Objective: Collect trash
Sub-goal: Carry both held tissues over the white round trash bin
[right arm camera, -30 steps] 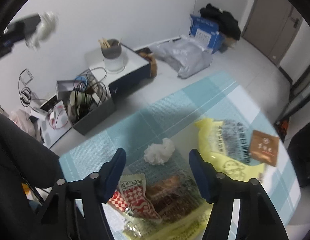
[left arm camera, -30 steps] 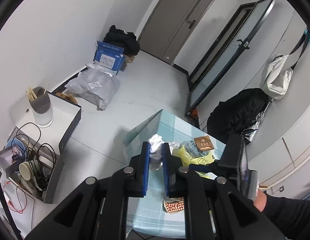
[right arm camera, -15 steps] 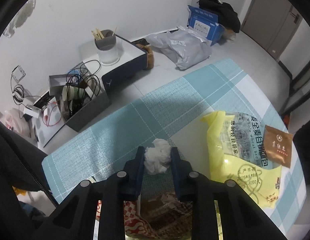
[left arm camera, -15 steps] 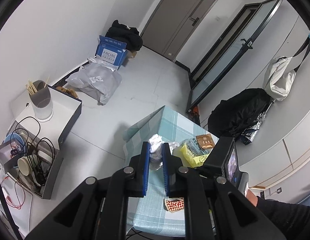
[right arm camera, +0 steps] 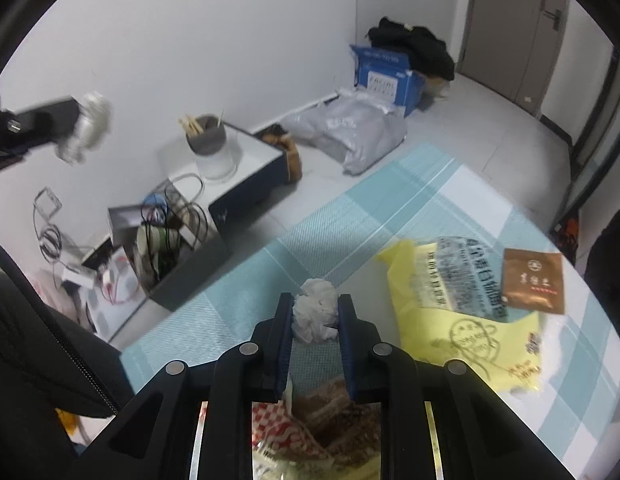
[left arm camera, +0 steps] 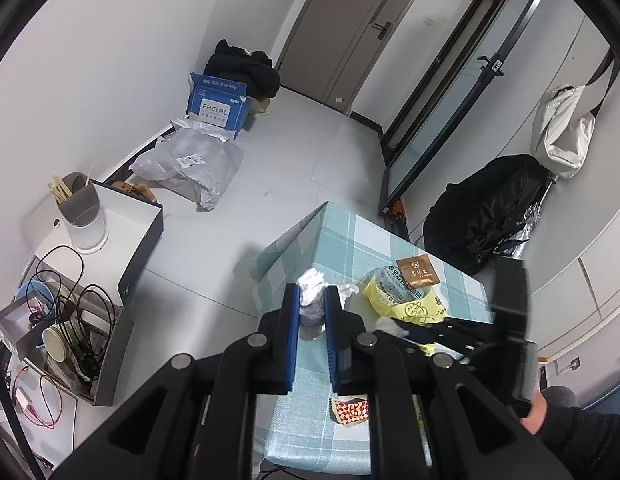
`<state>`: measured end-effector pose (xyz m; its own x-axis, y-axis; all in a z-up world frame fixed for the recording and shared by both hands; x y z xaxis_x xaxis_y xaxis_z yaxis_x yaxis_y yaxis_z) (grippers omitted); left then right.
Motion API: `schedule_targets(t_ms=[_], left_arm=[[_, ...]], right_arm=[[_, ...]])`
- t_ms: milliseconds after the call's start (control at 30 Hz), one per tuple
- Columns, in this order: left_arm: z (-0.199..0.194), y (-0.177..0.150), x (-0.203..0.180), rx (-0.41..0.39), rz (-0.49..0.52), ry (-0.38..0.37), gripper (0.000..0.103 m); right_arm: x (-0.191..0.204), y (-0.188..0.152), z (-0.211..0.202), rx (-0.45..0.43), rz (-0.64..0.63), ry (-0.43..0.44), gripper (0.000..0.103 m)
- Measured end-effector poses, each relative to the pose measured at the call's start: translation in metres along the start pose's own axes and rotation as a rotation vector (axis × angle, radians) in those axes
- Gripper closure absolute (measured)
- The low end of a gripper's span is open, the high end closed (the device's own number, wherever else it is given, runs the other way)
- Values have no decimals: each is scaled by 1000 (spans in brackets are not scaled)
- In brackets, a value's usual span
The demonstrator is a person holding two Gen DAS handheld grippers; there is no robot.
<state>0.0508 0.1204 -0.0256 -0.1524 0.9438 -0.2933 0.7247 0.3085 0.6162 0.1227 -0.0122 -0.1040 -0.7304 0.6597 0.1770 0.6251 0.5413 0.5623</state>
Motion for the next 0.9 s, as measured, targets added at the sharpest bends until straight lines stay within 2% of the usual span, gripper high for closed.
schedule_targets(t_ms=[300, 367, 500, 667, 900], left_arm=[[-2, -2, -35, -25, 66, -14, 95], [-9, 0, -51, -62, 94, 14, 95], [-25, 7, -92, -107, 153, -2, 95], [-42, 11, -152, -127, 221, -86, 95], [-46, -2, -253, -104, 356, -226, 95]], right_arm=[[-8, -26, -81, -147, 88, 43, 83], [-12, -35, -105, -188, 98, 35, 83], [-24, -52, -156, -268, 139, -7, 83], [-52, -80, -237, -408, 244, -60, 83], [-91, -139, -342, -549, 344, -217, 83]])
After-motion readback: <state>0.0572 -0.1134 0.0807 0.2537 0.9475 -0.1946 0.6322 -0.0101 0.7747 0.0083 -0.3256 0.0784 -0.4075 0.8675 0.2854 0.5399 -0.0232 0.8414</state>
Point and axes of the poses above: each gripper's, at about its wrist camera, not at the fingertips, and z roughly the way its jaws point, x to its left, y to its top, the point moved 1 cm from there along z, roughly the way its jaws point, and after that the axes turned 10 degrees about y, right-handed, at the moved point
